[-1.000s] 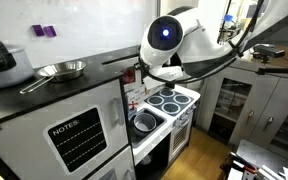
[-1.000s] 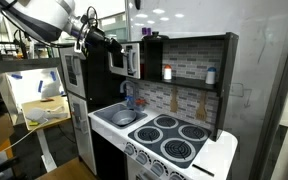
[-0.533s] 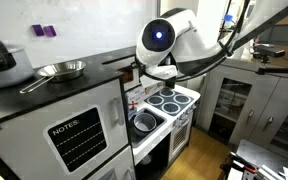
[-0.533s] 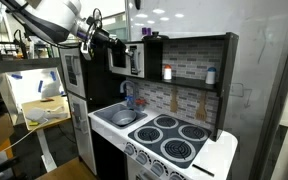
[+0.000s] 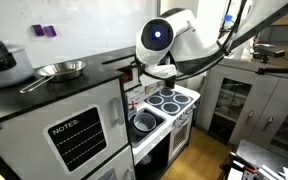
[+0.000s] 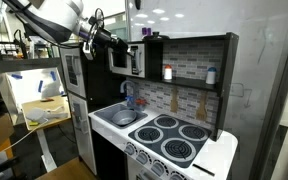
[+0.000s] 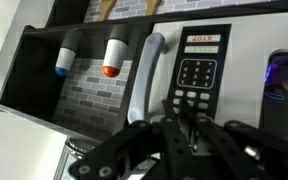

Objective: Close the door of the cabinet above the sink

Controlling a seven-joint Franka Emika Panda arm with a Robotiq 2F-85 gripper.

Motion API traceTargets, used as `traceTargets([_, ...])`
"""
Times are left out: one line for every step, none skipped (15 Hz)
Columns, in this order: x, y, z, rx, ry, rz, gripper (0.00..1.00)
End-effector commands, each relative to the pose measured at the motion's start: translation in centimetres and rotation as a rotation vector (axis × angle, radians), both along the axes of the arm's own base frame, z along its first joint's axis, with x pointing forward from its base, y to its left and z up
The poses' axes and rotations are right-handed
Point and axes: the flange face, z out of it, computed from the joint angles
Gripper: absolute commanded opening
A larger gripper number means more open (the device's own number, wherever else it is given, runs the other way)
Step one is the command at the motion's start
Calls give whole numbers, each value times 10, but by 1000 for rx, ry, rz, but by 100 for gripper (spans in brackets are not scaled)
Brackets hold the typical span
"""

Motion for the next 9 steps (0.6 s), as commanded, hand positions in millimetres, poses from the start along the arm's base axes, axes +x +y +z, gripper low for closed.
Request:
traceTargets([4,1,5,48,22,38,44])
traceTargets([0,2,8,66,28,42,50])
traceTargets([-7,5,12,96,43,56,56])
traceTargets([-12,9,14,131,59,73,64])
traceTargets([-19,16,16,185,89,102,72])
traceTargets([-23,23,17,233,109,131,81])
traceTargets([-30,31,17,273,139,149,88])
traceTargets([-36,38,16,308,170,164,96])
traceTargets([-44,45,14,333,200,168,100])
